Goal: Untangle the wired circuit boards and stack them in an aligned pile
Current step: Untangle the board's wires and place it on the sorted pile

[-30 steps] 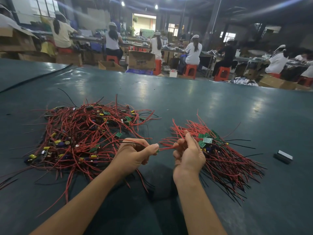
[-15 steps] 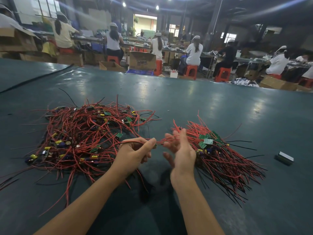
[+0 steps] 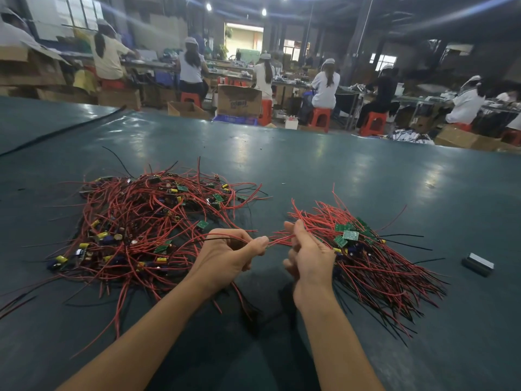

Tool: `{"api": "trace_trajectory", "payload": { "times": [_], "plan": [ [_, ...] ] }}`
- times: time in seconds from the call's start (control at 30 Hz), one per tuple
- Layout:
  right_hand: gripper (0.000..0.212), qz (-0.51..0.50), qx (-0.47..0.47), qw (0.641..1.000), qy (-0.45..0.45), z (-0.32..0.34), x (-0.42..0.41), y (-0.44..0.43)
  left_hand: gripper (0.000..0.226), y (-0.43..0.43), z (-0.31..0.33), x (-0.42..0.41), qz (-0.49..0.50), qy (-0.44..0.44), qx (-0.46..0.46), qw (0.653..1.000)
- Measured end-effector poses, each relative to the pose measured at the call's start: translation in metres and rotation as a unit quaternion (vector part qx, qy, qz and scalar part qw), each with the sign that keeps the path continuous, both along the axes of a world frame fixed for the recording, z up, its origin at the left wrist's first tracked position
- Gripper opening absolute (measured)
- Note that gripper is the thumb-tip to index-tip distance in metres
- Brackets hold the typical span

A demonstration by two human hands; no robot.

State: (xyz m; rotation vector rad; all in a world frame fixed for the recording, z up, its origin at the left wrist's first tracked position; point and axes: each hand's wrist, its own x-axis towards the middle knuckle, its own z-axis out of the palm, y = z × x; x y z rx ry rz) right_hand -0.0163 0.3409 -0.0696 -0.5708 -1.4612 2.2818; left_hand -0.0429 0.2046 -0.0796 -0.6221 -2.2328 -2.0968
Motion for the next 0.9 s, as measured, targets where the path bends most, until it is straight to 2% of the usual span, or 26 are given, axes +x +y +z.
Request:
{"api": "trace_trajectory", "payload": {
  "times": [0.13, 0.23, 0.3, 0.4, 0.53, 0.73, 0.9],
  "plan": [
    [0.024, -0.056, -0.009, 0.998, -0.005, 0.001, -0.002, 0.014, 0.029, -0.001, 0.003, 0.001, -0.01, 0.01, -0.011, 1.0],
    [0.034, -0.079, 0.026, 0.997, -0.002, 0.003, 0.001, 0.02, 0.034, -0.003, 0.004, 0.0, -0.011, 0.014, -0.006, 1.0],
    [0.031, -0.07, 0.047, 0.996, 0.013, 0.003, 0.002, 0.019, 0.034, -0.005, 0.004, -0.001, -0.006, 0.01, 0.002, 1.0],
    [0.012, -0.038, 0.025, 0.998, 0.045, 0.006, 0.003, 0.015, 0.035, -0.009, 0.006, -0.002, 0.022, -0.015, 0.043, 0.999],
    [0.019, -0.013, 0.011, 0.997, 0.071, 0.009, 0.006, 0.012, 0.031, -0.01, 0.011, -0.002, 0.031, -0.068, 0.09, 0.993],
    [0.025, -0.016, -0.023, 0.995, 0.091, 0.011, 0.008, 0.016, 0.036, -0.008, 0.014, 0.002, -0.011, -0.053, 0.076, 0.996],
    [0.02, -0.008, -0.009, 0.996, 0.086, 0.008, 0.006, 0.011, 0.036, -0.008, 0.01, -0.002, 0.002, -0.066, 0.108, 0.992]
  ]
}}
